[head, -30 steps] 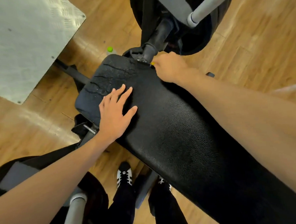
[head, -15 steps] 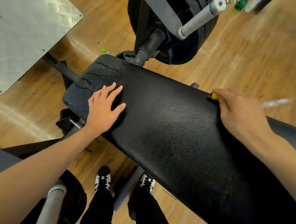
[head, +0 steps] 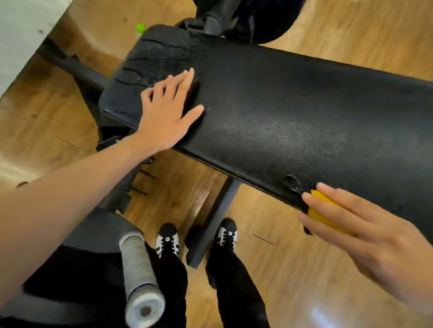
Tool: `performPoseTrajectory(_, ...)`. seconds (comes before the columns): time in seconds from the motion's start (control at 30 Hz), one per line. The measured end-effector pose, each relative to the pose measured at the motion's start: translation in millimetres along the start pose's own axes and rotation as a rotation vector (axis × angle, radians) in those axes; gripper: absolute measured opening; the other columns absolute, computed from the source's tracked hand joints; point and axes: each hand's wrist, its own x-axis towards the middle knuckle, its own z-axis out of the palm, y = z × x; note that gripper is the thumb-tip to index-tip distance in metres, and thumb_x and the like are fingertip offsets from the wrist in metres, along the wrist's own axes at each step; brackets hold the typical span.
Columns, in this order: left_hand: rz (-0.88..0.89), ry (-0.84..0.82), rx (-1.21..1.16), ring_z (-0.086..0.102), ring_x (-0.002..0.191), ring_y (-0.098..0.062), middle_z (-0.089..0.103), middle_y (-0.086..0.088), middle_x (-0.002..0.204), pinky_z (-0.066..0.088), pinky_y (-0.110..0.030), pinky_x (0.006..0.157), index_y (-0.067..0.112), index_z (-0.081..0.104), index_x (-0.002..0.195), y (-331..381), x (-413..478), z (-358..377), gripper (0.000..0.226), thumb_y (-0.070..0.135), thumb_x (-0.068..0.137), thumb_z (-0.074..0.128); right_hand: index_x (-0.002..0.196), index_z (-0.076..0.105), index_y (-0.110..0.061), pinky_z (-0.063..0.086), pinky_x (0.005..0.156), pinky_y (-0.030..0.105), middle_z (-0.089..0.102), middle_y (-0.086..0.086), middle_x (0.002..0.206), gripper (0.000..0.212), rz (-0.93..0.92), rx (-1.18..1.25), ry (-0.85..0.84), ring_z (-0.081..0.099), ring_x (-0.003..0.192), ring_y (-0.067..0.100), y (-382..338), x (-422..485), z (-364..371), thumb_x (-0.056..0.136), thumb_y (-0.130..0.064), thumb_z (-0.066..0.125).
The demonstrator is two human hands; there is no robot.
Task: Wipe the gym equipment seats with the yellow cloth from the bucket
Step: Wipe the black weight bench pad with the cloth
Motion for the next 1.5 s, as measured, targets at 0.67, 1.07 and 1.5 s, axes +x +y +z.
performPoseTrajectory(0.67, 0.022, 0.037, -0.073, 0.024, 0.152, -0.022, 0.026, 0.007, 0.167, 0.02, -0.042, 0.116, 0.032, 0.029, 0.16, -13.0, -6.7, 10.0, 0.076, 0.067, 0.093, 0.018, 0.132, 0.059, 0.007, 0.016, 0.123, 0.049, 0.042, 0.018, 0.153, 0.052, -0.271, -0.337, -0.016, 0.02, 0.15, 0.045, -27.8, 108.1, 16.3, 0.097, -0.003, 0.022)
performPoseTrajectory(1.07, 0.014, 0.069, -0.101, 0.03, 0.147, -0.02, 0.031, 0.01, 0.164, 0.021, -0.04, 0.114, 0.033, 0.033, 0.158, -14.0, -6.6, 10.6, 0.07, 0.065, 0.097, 0.026, 0.147, 0.032, 0.014, 0.015, 0.125, 0.047, 0.017, 0.029, 0.161, 0.075, -0.212, -0.329, 0.07, 0.016, 0.152, 0.041, -46.0, 127.3, 27.7, 0.091, 0.005, -0.016)
performPoseTrajectory(1.5, 0.015, 0.064, -0.148, 0.029, 0.147, -0.021, 0.032, 0.008, 0.163, 0.02, -0.041, 0.114, 0.033, 0.034, 0.158, -13.1, -7.6, 10.0, 0.066, 0.061, 0.099, 0.031, 0.15, 0.033, 0.009, 0.025, 0.116, 0.051, 0.024, 0.021, 0.162, 0.056, -0.102, -0.272, -0.057, 0.025, 0.15, 0.038, -20.3, -1.6, 3.1, 0.095, -0.001, 0.025)
